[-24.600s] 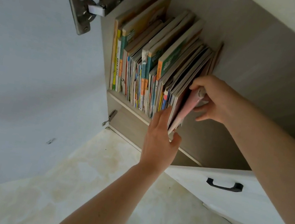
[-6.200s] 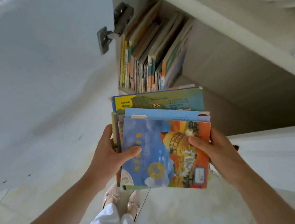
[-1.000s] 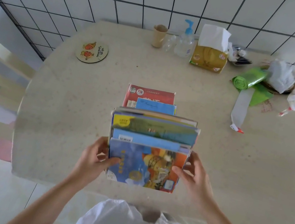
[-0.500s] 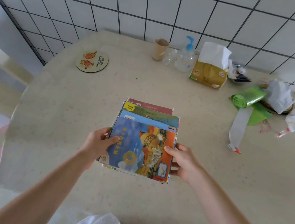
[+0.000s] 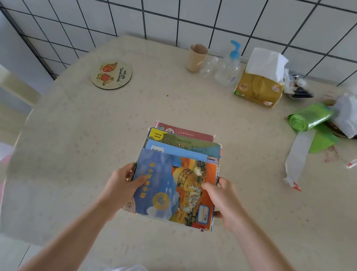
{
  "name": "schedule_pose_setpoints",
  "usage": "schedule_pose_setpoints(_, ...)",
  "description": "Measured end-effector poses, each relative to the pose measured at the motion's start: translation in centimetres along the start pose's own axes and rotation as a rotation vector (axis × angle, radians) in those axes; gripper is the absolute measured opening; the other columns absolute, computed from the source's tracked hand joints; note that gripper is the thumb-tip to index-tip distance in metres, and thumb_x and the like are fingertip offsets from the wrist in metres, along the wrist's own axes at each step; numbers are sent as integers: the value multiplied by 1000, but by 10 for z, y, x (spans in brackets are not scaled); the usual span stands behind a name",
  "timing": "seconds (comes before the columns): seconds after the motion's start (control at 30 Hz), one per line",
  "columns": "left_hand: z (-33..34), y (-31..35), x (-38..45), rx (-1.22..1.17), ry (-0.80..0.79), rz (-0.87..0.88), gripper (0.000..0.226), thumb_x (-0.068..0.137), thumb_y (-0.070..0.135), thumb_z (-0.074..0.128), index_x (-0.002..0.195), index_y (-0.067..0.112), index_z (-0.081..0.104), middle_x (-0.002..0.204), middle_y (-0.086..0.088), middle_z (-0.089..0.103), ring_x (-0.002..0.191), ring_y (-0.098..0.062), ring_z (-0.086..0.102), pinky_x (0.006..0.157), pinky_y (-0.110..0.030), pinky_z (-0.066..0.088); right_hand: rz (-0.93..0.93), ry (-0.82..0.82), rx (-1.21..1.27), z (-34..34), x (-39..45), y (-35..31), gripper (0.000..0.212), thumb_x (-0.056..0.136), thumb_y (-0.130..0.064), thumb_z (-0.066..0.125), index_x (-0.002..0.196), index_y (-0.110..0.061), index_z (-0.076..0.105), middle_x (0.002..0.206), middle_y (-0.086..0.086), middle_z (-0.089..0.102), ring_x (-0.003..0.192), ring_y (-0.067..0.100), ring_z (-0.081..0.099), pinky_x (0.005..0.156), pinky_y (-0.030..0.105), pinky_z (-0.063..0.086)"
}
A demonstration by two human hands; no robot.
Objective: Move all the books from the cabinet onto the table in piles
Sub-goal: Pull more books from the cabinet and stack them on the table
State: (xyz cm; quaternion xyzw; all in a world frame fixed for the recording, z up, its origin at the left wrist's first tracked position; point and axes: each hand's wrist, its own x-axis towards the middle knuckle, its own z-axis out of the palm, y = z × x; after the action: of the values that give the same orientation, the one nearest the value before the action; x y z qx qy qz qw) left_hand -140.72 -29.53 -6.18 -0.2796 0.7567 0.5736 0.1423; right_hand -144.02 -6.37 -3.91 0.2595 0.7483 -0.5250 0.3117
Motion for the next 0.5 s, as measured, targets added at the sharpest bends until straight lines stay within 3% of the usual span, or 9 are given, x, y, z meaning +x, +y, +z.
schedule_pose_setpoints(0.13, -1, -1, -4, 49, 11, 12, 18, 92, 5, 57, 94, 19, 68, 89, -5, 74, 80, -23, 71, 74, -45, 56, -29, 28, -59, 4, -8, 2, 18, 89, -18, 57, 105, -10, 59, 99, 13, 71, 84, 24, 71, 69, 37, 58)
schedule_pose_setpoints(0.23, 2, -2, -6, 99, 9, 27, 15, 89, 3, 54, 91, 14, 64, 89, -12, 72, 71, -20, 65, 70, -45, 55, -29, 38, -103, 7, -8, 6, 8, 89, -20, 58, 97, -19, 57, 100, 7, 70, 87, 18, 68, 65, 31, 56)
schedule_pose_setpoints(0.3, 4, -4, -6, 137, 18, 41, 12, 88, 3, 52, 91, 11, 62, 89, -16, 70, 68, -21, 59, 65, -40, 51, -47, 62, -119, 9, -6, 9, 3, 88, -18, 58, 91, -18, 58, 98, 6, 70, 91, 21, 68, 73, 37, 58)
schedule_pose_setpoints(0.37, 5, -5, -8, 180, 19, 55, 10, 89, 8, 52, 93, 12, 61, 86, -13, 69, 70, -25, 60, 63, -35, 48, -75, 126, -129, 11, -4, 14, 15, 82, -19, 58, 96, -14, 59, 96, 5, 69, 96, 23, 64, 81, 45, 57)
schedule_pose_setpoints(0.5, 5, -6, -13, 115, -1, 47, 14, 90, 13, 53, 90, 23, 62, 87, -5, 72, 83, -31, 68, 73, -48, 55, -140, 191, -112, 14, -12, 24, 16, 80, -21, 57, 94, -28, 54, 100, -2, 64, 98, 18, 60, 77, 36, 54)
